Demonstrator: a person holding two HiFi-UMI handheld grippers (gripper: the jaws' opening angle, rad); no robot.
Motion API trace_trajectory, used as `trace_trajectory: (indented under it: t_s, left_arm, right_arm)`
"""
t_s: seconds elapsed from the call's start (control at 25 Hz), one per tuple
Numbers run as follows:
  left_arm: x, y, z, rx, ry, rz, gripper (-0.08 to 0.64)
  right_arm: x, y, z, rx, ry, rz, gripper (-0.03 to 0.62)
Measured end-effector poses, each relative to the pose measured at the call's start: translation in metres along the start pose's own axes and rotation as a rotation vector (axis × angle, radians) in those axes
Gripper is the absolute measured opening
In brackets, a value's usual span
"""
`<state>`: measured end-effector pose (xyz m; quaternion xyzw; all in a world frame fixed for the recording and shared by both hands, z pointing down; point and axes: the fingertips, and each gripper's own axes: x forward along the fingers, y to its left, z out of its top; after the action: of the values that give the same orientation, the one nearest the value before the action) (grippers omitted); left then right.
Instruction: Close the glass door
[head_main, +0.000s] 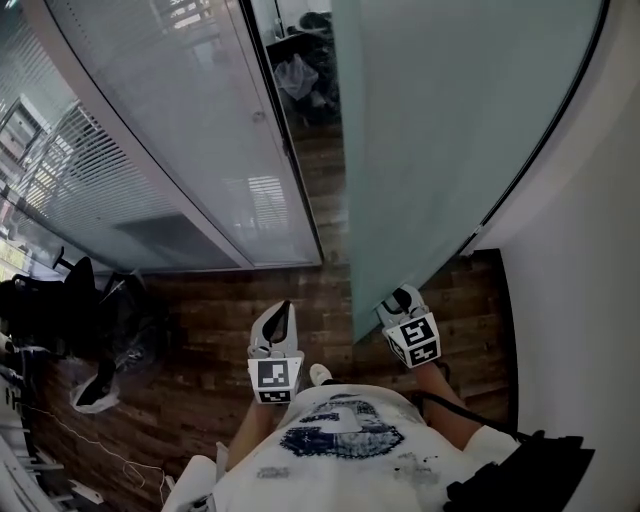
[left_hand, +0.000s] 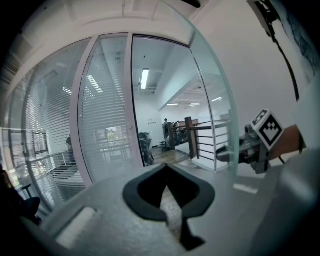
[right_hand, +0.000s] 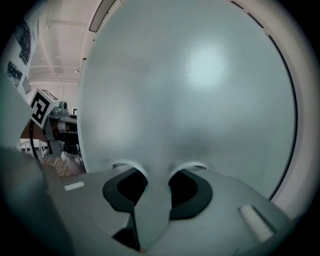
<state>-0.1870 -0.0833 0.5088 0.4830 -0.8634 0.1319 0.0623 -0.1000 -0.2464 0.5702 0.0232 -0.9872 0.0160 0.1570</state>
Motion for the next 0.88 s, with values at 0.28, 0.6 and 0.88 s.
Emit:
trace_trajectory:
  t_s: [0.28,0.6,0.88]
  left_arm:
    - [0.018,0.028,-0.001,-0.005,-0.006,-0.045,0.002]
    - [0.037,0.058,-0.011,-0.014,0.004,-0.108,0.002]
    - [0.028,0.090,-0.028,-0.042,0.015,-0.098,0.002]
  right_arm:
    - [0.032,-0.007,0.010,0.018,-0.003,-0.045,0.114]
    - [0.069,-0.019,0.026,0.034,-0.019,-0.110,0.114]
    - [0.098,-0.031,0.034,0.055,-0.016,-0.166,0.114]
